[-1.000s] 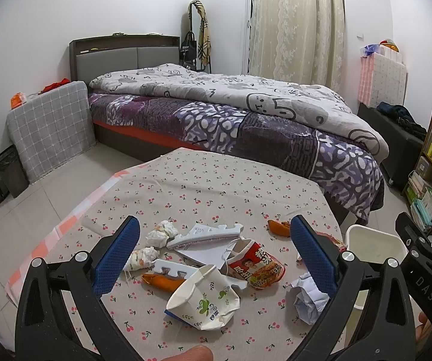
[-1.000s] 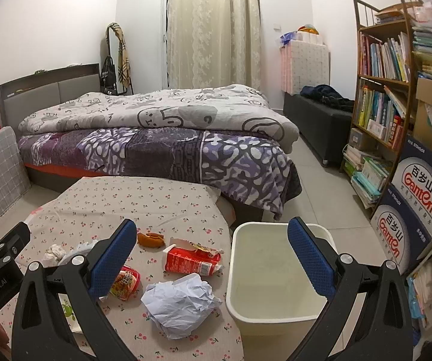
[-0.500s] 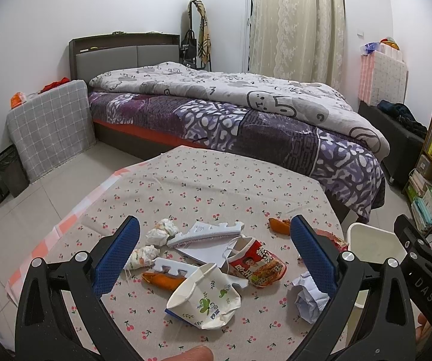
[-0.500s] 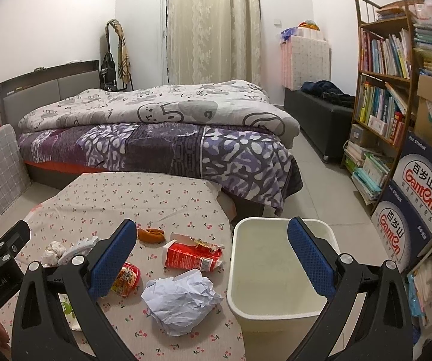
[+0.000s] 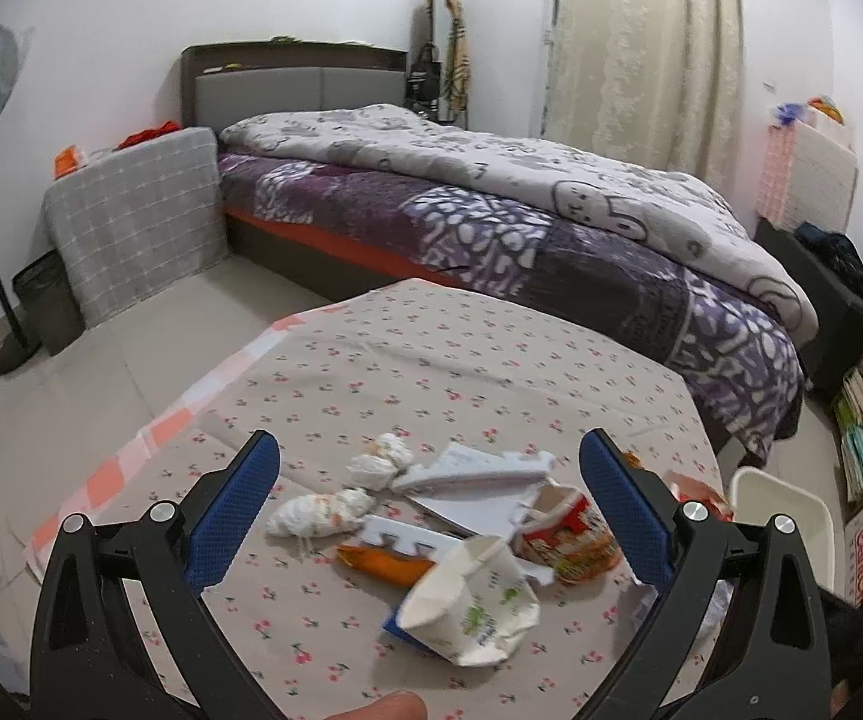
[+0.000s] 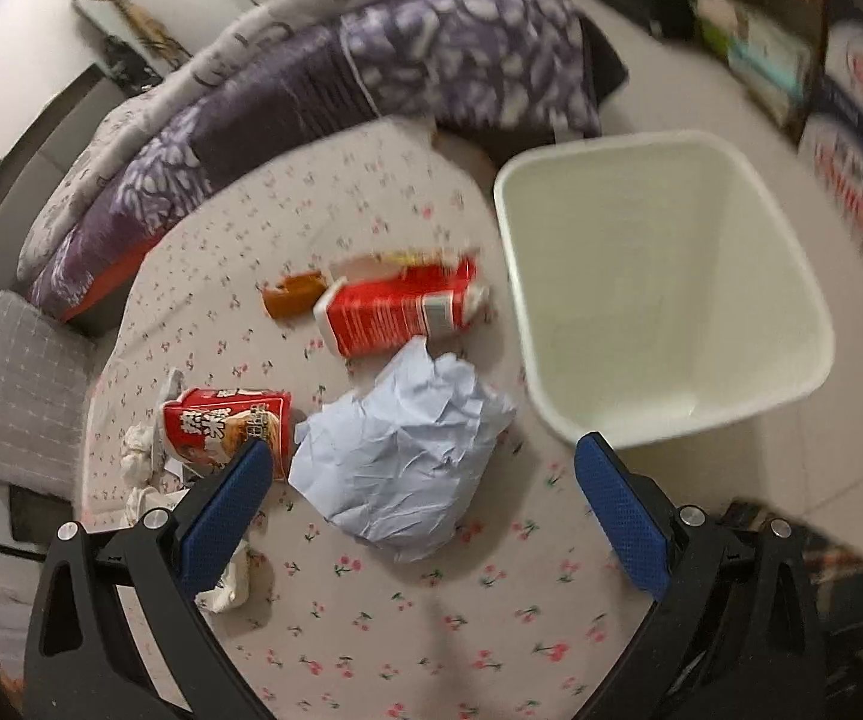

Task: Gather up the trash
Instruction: 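Lower the right gripper onto the crumpled white paper and close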

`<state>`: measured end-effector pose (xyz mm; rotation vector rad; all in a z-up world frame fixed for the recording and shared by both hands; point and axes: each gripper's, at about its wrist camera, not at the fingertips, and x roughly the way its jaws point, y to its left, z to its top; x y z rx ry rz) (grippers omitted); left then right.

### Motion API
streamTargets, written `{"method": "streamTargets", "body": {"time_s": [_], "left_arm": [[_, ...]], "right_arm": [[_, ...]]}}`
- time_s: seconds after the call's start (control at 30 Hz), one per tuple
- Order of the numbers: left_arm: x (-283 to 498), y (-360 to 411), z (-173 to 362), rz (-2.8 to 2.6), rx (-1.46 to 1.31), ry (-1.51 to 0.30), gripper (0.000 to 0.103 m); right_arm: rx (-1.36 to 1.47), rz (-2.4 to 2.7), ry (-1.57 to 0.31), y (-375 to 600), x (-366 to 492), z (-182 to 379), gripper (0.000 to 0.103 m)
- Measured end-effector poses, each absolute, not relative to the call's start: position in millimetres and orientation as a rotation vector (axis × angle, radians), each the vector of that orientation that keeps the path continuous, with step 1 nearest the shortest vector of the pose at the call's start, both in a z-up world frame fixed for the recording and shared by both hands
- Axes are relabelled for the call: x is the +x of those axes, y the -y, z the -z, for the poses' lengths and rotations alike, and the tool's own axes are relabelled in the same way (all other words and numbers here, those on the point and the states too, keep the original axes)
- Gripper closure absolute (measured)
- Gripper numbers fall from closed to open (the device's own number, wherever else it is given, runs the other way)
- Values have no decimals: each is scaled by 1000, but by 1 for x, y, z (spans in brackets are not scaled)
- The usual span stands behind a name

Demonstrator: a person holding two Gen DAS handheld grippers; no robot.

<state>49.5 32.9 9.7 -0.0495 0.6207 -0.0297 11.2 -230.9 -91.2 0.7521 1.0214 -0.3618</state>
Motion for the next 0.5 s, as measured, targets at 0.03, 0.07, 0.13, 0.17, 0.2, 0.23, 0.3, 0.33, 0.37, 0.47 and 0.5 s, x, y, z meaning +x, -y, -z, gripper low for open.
{"method": "streamTargets", "body": {"time_s": [0.03, 0.07, 0.13, 0.17, 0.2, 0.23, 0.3, 0.33, 0.37, 0.47, 0.5], "left_arm": [[54, -40, -12, 25, -56, -632, 7], [59, -45, -13, 21, -59, -645, 7], [70, -58, -10, 13, -70, -693, 7], [77, -63, -8, 12, -77, -719, 7], [86, -69, -4, 12, -89, -759, 7], [94, -74, 2, 15, -102, -803, 7], [106, -81, 14, 27, -116, -882, 7], [112, -84, 21, 37, -112, -927, 7], [117, -84, 27, 46, -105, -956, 7], [127, -86, 44, 41, -70, -1028, 7], [129, -87, 48, 36, -57, -1043, 7]], "right_arm": [[757, 362, -1034, 229, 15, 95, 6], [762, 366, -1046, 228, 19, 98, 6], [780, 375, -1054, 232, 27, 105, 6], [789, 388, -1063, 233, 28, 109, 6], [803, 401, -1068, 235, 29, 112, 6], [824, 410, -1066, 237, 29, 115, 6], [862, 407, -1058, 240, 31, 120, 6], [876, 400, -1056, 242, 33, 121, 6], [883, 392, -1058, 241, 36, 123, 6], [869, 338, -1064, 236, 43, 125, 22], [856, 328, -1071, 233, 45, 125, 28]]}}
